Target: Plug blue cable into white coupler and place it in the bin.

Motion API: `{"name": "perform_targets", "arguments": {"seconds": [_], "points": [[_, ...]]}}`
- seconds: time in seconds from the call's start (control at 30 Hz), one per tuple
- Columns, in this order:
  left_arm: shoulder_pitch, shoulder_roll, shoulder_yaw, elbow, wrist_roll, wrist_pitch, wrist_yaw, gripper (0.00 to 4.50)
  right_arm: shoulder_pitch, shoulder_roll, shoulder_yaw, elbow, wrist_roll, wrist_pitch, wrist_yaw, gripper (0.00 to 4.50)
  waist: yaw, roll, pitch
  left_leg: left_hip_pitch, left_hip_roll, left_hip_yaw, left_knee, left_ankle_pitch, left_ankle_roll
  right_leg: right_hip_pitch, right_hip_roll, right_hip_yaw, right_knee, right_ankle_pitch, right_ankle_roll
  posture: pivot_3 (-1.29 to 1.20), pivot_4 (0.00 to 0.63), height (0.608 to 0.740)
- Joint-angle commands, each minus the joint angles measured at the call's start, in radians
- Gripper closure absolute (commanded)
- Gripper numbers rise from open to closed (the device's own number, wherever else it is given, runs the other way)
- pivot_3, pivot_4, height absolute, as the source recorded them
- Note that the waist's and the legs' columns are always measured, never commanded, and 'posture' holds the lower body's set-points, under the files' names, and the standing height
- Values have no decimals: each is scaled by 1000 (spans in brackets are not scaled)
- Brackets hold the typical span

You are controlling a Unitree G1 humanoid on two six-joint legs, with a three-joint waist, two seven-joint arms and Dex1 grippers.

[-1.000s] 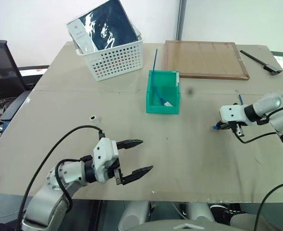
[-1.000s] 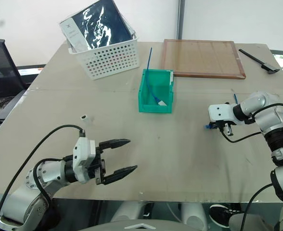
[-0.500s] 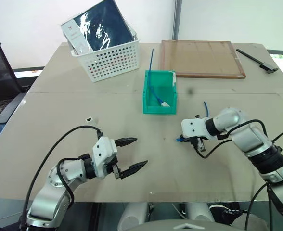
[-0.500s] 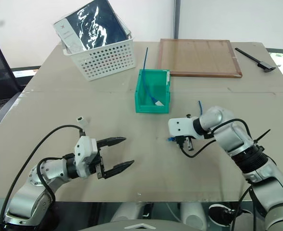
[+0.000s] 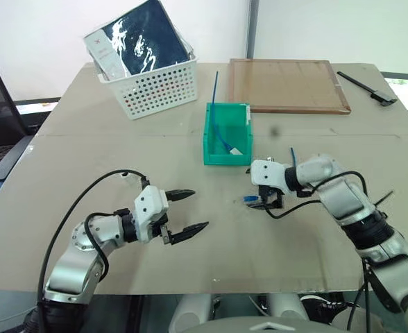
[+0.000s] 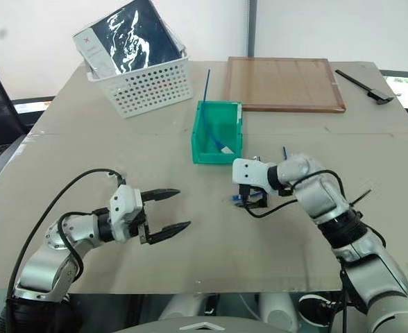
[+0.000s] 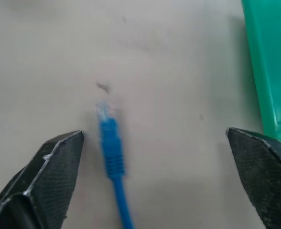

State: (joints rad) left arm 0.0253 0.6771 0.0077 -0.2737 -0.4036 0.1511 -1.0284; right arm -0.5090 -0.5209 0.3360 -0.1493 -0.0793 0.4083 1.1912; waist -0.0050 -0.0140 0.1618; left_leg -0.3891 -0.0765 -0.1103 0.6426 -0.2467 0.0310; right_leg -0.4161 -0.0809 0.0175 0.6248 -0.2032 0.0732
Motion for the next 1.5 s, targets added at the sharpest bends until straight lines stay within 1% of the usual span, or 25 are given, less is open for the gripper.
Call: {"name": "perform_targets", "arguments": {"seconds": [0.03, 0.13, 0.23, 0.33, 0.4, 0.47, 0.6, 0.7, 0.87, 0.9, 0.93, 1.0, 1.03, 1.07, 1.1, 1.13, 1.17, 1.2, 1.33, 1.4, 1.5], "points": [[-44, 3, -34, 10, 20, 28, -2, 0, 90, -52, -127, -183, 146, 9, 17, 31, 1, 1, 0, -2, 0, 1, 0, 1, -2, -2, 0, 1, 0, 0, 0, 0, 150, 740], [-96, -12, -80, 42, 53, -3, -22, 0, 222, -53, -238, -306, 242, 42, -54, 31, 6, 1, 1, -5, -1, 0, 2, 1, -2, -4, -1, 0, 0, 0, 0, 0, 150, 740], [-168, -41, -139, 99, 80, -24, -51, 0, 401, -58, -327, -381, 218, -66, -158, 31, 11, 1, 1, -5, 0, 0, 3, 0, 1, -4, -1, 0, 1, 0, 0, 0, 150, 740], [-210, -60, -168, 139, 95, -36, -66, 0, 498, -55, -374, -424, 234, -77, -217, 31, 15, 2, 1, -5, 0, 0, 4, 0, 1, -3, 1, -1, 1, 0, 0, 0, 150, 740], [-282, -97, -212, 197, 127, -41, -66, 0, 628, -49, -443, -461, 220, -117, -272, 31, 18, 2, 1, -5, 1, 1, 6, 0, 1, -3, 1, 0, 2, 0, 0, 0, 150, 740], [-338, -127, -243, 248, 156, -53, -66, 0, 713, -46, -483, -487, 209, -149, -307, 31, 24, 2, 1, -4, 0, 0, 6, 0, 1, -1, 1, -1, 2, 0, 0, 0, 150, 740], [-418, -188, -287, 337, 208, -64, -49, 0, 813, -50, -525, -514, 201, -171, -362, 31, 21, 2, 1, -4, -2, -1, 8, 0, 1, 1, 0, -1, 1, 0, 1, 0, 150, 740], [-469, -233, -315, 403, 244, -82, -44, 0, 853, -44, -534, -527, 203, -173, -400, 31, 12, 2, 1, -4, 0, 1, 8, 0, 1, 0, 1, 0, 1, 0, 1, 0, 150, 740], [-531, -258, -380, 478, 316, -104, -70, 0, 897, -36, -535, -539, 199, -176, -454, 31, 19, 2, 1, -3, 0, 1, 8, 0, 1, 1, 1, 0, 2, 0, 1, 0, 150, 740], [-538, -256, -390, 488, 328, -113, -76, 529, 908, -35, -535, -544, 200, -178, -463, 0, 19, 2, 1, -4, 0, 1, 8, 0, 1, 1, 1, 0, 2, 0, 1, 0, 150, 740], [-542, -256, -396, 495, 336, -118, -81, 708, 922, -34, -537, -551, 201, -179, -469, 0, 18, 2, 1, -4, 0, 1, 8, 0, 1, 1, 1, 0, 2, 0, 1, 0, 150, 740], [-547, -257, -401, 506, 342, -126, -91, 1800, 949, -34, -540, -563, 205, -183, -479, 0, 19, 2, 1, -4, 0, 1, 8, 0, 1, 1, 1, 0, 2, 0, 1, 0, 150, 740], [-550, -259, -403, 510, 344, -137, -96, 2227, 964, -34, -542, -568, 206, -187, -484, 0, 19, 2, 1, -4, 0, 1, 8, 0, 1, 1, 1, 0, 2, 0, 1, 0, 150, 740], [-552, -261, -405, 513, 345, -142, -99, 2848, 978, -34, -544, -572, 207, -191, -488, 0, 19, 2, 1, -4, 0, 1, 8, 0, 1, 1, 1, 0, 2, 0, 1, 0, 150, 740], [-553, -263, -405, 515, 346, -143, -100, 3249, 991, -34, -545, -575, 208, -197, -492, 0, 19, 2, 1, -4, 0, 1, 8, 0, 1, 1, 1, 0, 2, 0, 1, 0, 150, 740], [-553, -265, -406, 515, 346, -142, -102, 3751, 1003, -34, -546, -578, 208, -202, -495, 0, 19, 2, 1, -4, 0, 1, 8, 0, 1, 1, 1, 0, 2, 0, 1, 0, 150, 740], [-553, -266, -407, 515, 345, -142, -105, 4190, 1014, -34, -547, -580, 209, -205, -498, 0, 19, 2, 1, -4, 0, 1, 8, 0, 1, 1, 1, 0, 2, 0, 1, 0, 150, 740], [-552, -265, -407, 513, 345, -143, -108, 4445, 1023, -34, -548, -583, 212, -205, -501, 0, 19, 2, 1, -3, 0, 1, 8, 0, 1, 1, 1, 0, 2, 0, 1, 0, 150, 740], [-533, -259, -371, 480, 295, -172, -138, 4445, 1029, -14, -535, -598, 261, -169, -518, 0, 18, 2, 1, -3, 0, 1, 9, 0, 1, 2, 1, 0, 2, 0, 1, 0, 150, 740], [-528, -268, -334, 444, 249, -193, -139, 4445, 1010, 15, -519, -623, 331, -90, -538, 0, 17, 2, 1, -3, 0, 1, 9, 0, 1, 1, 1, 0, 2, 0, 1, 0, 150, 740], [-540, -297, -278, 398, 200, -200, -102, 4445, 965, 71, -489, -665, 462, 96, -601, 0, 19, 2, 1, -4, 1, -1, 9, 0, 1, 1, 1, -1, 2, 0, 1, 0, 150, 740]]}}
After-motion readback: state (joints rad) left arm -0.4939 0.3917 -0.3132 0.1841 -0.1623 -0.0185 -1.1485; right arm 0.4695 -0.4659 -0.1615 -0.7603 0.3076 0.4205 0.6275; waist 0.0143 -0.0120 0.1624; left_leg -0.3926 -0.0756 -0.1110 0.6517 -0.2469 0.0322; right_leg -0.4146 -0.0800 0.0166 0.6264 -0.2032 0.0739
